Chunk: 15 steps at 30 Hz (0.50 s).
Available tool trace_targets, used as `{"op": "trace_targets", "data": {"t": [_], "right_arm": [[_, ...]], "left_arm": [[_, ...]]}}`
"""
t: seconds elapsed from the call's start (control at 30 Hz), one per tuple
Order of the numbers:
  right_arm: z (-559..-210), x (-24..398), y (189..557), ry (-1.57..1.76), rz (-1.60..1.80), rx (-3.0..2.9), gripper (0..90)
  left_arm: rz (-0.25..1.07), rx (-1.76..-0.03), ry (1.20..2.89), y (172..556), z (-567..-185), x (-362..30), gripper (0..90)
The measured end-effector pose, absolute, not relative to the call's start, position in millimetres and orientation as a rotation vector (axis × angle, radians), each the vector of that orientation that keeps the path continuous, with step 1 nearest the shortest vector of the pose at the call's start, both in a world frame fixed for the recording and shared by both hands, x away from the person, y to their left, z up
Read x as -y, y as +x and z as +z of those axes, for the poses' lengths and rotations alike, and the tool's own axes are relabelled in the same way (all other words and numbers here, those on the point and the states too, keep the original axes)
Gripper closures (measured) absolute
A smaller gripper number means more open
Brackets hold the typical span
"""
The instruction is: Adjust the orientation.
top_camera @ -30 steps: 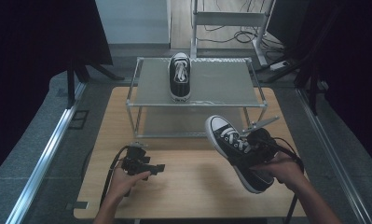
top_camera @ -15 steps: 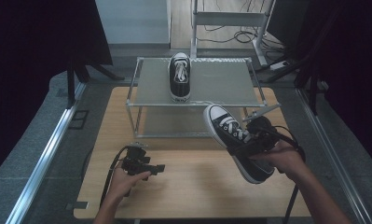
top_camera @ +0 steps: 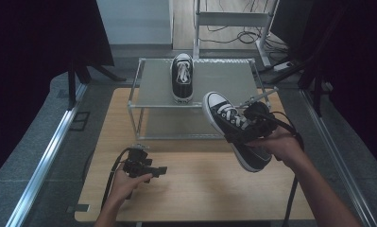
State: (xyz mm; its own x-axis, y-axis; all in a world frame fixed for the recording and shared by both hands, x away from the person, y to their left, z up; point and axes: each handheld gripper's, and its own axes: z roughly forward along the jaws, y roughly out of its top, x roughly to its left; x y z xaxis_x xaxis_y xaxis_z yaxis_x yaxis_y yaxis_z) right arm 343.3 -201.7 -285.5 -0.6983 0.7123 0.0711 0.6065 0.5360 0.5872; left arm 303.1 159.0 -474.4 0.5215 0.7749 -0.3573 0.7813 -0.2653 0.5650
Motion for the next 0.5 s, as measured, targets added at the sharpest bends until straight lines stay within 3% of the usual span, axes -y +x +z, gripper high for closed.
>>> {"op": "trace_targets", "data": {"t": [0.5], "right_arm": [[-276.9,191.2,381.0,1.209,0.865,-2.555,12.1]], "left_arm": [[-0.021,-1.256,2.051,302.9,-474.2,-158.4,21.3]]}}
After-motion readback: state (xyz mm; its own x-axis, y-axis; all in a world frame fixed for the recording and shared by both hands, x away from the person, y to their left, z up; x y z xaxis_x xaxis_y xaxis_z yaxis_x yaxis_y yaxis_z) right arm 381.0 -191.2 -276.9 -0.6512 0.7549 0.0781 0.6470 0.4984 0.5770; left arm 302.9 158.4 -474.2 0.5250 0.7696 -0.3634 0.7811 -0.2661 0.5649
